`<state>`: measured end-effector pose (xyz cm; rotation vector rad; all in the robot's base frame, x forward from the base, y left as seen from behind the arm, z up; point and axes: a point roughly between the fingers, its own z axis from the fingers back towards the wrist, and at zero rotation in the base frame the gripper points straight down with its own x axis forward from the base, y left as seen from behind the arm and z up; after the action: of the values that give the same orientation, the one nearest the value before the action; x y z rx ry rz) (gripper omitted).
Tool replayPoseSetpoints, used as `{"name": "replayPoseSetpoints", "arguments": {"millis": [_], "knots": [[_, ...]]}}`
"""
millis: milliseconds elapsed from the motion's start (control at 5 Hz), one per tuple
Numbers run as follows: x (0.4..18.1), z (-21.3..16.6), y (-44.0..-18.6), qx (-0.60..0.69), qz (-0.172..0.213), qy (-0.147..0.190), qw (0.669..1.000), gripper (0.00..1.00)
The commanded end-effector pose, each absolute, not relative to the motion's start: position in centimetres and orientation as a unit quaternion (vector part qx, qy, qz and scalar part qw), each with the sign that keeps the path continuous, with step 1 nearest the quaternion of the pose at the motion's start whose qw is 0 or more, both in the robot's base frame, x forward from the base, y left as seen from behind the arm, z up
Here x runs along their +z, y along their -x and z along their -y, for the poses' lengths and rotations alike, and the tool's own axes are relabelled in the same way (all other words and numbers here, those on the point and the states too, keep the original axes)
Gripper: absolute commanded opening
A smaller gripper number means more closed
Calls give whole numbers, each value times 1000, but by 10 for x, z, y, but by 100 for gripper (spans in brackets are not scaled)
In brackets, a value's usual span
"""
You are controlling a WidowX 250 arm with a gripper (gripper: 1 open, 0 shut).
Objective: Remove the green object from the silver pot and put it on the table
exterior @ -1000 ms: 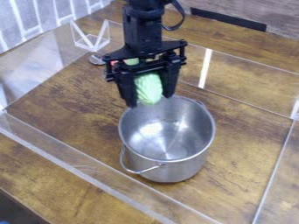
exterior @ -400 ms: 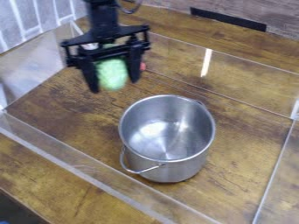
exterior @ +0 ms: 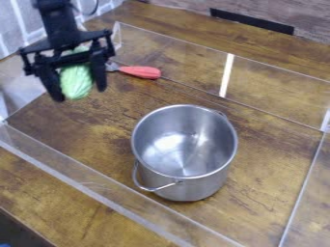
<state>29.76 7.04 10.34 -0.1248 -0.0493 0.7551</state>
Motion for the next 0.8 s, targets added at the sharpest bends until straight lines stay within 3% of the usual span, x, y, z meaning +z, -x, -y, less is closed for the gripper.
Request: {"name": "replayPoseSetpoints", "arguments": {"millis": [0,200,600], "knots": [[116,-87,-305,378,63,61,922,0],[112,-93,-312,388,64,62,917,0],[79,-89,-333,333,67,73,938,0]]}}
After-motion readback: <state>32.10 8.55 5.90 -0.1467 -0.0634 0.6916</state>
